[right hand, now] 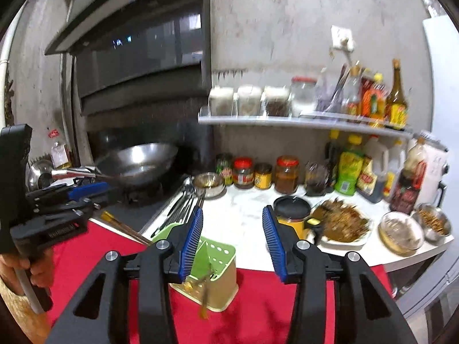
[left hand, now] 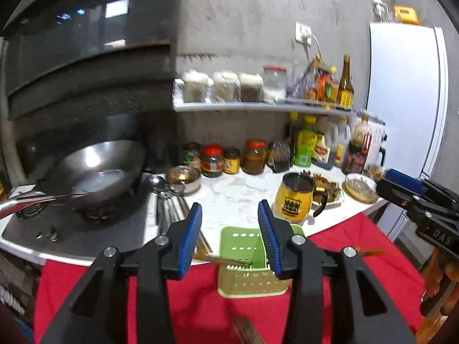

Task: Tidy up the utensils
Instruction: 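Drop the chopstick into the green holder by opening the left gripper while the right gripper releases its own, then lower both open grippers to the loose chopsticks on the tablecloth and close on one each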

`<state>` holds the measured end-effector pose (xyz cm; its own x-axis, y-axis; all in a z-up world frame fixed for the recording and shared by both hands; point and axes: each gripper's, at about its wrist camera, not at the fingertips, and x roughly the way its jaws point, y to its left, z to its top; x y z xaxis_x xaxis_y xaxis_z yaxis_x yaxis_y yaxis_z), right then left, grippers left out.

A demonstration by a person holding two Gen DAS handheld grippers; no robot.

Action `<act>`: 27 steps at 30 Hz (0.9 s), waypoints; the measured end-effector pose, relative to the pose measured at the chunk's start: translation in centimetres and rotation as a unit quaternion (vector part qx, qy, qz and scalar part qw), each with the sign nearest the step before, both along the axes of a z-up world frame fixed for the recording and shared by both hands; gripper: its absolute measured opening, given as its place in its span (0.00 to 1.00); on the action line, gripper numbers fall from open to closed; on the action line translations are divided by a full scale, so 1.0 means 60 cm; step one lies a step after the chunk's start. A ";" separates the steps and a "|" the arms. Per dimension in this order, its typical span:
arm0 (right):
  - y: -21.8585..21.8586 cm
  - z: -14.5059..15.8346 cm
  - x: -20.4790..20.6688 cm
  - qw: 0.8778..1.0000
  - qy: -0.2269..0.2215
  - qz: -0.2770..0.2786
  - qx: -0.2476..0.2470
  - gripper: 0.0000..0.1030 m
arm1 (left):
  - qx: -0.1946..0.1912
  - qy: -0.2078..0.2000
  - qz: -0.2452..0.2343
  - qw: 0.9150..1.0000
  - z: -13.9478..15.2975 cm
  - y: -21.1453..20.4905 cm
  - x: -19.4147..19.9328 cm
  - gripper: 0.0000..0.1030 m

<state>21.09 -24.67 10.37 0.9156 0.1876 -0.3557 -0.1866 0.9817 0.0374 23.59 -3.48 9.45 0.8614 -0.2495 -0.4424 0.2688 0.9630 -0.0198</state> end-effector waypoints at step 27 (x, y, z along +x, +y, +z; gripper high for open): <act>0.085 -0.313 -0.228 0.978 0.190 0.083 -0.022 0.45 | 0.059 0.165 0.066 0.982 -0.312 0.087 -0.270 0.45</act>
<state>7.39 -19.56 -8.42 0.6736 0.3003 -0.6753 -0.3251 0.9410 0.0941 7.39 1.76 -9.28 0.6878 -0.0757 -0.7219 0.1390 0.9899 0.0287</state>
